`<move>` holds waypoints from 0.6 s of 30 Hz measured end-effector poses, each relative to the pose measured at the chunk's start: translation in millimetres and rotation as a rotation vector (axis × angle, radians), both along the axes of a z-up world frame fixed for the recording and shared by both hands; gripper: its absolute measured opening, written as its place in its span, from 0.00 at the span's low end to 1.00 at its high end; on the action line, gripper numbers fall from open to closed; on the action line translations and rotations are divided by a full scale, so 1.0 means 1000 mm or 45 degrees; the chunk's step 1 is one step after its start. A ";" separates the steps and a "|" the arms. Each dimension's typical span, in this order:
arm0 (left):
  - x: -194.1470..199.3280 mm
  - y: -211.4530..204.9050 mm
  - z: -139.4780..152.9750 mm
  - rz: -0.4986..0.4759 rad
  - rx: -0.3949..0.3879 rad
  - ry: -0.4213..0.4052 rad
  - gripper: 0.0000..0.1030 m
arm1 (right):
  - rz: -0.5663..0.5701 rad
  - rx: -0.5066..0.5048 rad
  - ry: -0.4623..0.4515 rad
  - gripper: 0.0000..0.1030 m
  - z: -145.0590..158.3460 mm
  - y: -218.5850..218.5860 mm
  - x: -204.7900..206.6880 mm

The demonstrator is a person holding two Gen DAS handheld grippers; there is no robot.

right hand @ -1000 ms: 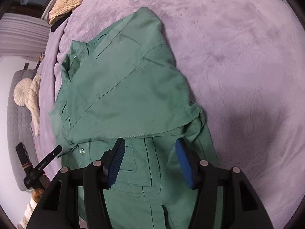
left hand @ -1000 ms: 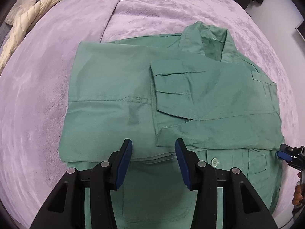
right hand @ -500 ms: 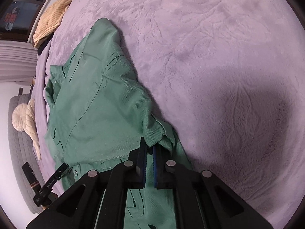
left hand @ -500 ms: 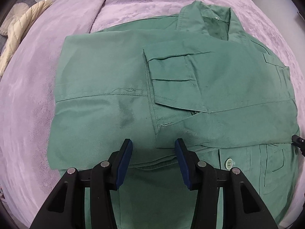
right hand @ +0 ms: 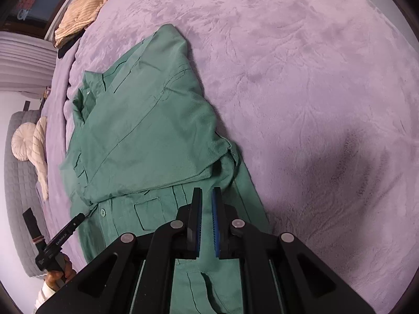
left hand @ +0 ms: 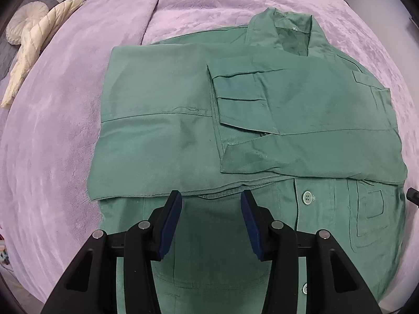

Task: Fold small clothes

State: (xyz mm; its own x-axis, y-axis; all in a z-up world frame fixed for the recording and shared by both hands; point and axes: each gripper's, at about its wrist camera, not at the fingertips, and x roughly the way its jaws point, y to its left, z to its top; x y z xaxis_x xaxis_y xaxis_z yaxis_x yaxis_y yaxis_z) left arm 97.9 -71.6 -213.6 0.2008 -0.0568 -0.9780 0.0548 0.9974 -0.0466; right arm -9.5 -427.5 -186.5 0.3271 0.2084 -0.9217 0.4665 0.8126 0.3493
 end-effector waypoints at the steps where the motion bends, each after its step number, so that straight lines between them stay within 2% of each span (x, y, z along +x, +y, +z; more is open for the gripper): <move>1: -0.002 -0.002 0.003 -0.003 0.002 0.001 0.47 | 0.015 -0.017 0.000 0.08 0.003 0.003 0.000; 8: -0.019 0.000 0.022 0.007 -0.001 -0.024 0.48 | 0.066 -0.063 -0.004 0.08 0.015 0.020 0.000; 10: -0.018 0.006 0.022 0.011 0.003 -0.028 0.71 | 0.081 -0.075 -0.004 0.10 0.018 0.025 0.000; 11: -0.015 0.007 0.024 0.014 0.012 -0.029 0.94 | 0.088 -0.081 -0.004 0.23 0.019 0.027 0.000; 12: -0.015 0.007 0.023 0.014 0.020 -0.037 0.99 | 0.094 -0.086 -0.006 0.49 0.021 0.030 -0.001; 14: -0.015 0.007 0.026 0.002 0.024 -0.047 0.99 | 0.116 -0.097 -0.024 0.69 0.025 0.036 -0.001; 18: -0.015 0.008 0.027 0.006 0.069 -0.051 0.99 | 0.157 -0.123 -0.028 0.70 0.030 0.045 0.000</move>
